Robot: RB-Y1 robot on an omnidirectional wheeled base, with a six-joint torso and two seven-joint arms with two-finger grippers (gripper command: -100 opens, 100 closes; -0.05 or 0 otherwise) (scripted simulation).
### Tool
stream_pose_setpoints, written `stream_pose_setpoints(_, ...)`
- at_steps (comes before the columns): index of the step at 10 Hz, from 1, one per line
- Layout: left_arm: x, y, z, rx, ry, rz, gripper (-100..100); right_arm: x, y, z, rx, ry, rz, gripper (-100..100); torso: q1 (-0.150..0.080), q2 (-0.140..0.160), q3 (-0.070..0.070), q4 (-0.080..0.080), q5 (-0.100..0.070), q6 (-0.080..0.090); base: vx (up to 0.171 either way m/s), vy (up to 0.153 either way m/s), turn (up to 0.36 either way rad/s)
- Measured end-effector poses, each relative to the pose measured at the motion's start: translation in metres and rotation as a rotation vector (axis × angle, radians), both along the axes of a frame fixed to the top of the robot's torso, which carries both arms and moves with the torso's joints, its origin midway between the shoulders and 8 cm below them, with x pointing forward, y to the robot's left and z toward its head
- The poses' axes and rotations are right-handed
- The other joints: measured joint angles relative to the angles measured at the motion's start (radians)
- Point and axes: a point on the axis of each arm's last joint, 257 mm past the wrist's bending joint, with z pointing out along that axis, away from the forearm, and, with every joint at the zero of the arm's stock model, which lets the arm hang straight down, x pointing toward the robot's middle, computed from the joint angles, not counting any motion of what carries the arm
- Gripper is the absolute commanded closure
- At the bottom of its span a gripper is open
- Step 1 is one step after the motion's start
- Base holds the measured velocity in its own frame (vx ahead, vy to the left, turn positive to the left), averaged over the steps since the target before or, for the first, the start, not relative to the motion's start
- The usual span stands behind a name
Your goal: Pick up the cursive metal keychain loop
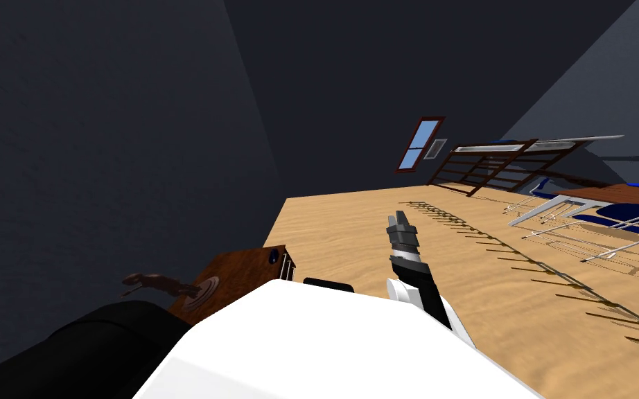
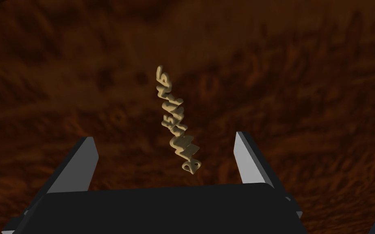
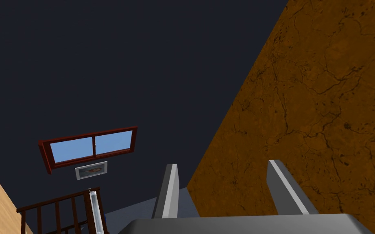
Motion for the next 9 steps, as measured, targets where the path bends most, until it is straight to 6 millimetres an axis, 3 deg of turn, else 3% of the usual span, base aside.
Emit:
stream_pose_setpoints(1, 0.001, 0.0, -0.001, 0.002, -0.001, 0.002, 100, 0.0, 0.0, 0.0, 0.0, 0.0, 0.0, 0, -0.002, -0.002, -0.001, 0.0, 0.0, 0.0, -0.004, 0.005, 0.0)
stream_pose_setpoints(5, 0.001, 0.0, 0.0, 0.002, -0.001, 0.001, 100, 0.0, 0.0, 0.0, 0.0, 0.0, 0.0, 0, -0.003, -0.005, -0.003, -0.001, 0.0, 0.0, -0.002, 0.001, 0.003)
stream_pose_setpoints(6, 0.001, 0.0, 0.0, 0.002, -0.001, 0.001, 0, 0.0, 0.0, 0.0, 0.0, 0.0, 0.0, 0, -0.003, -0.004, -0.003, -0.001, 0.0, 0.0, 0.0, 0.0, 0.0)
stream_pose_setpoints(7, 0.001, 0.0, 0.0, 0.002, -0.001, 0.002, 100, 0.0, 0.0, 0.0, 0.0, 0.0, 0.0, 0, -0.003, -0.004, -0.002, -0.001, 0.001, 0.0, 0.043, -0.045, 0.024)
stream_pose_setpoints(9, -0.009, 0.01, 0.011, 0.005, -0.001, 0.002, 100, 0.0, 0.0, 0.0, 0.0, 0.0, 0.0, 0, -0.008, -0.008, -0.004, -0.001, 0.0, 0.0, 0.069, -0.08, 0.032)
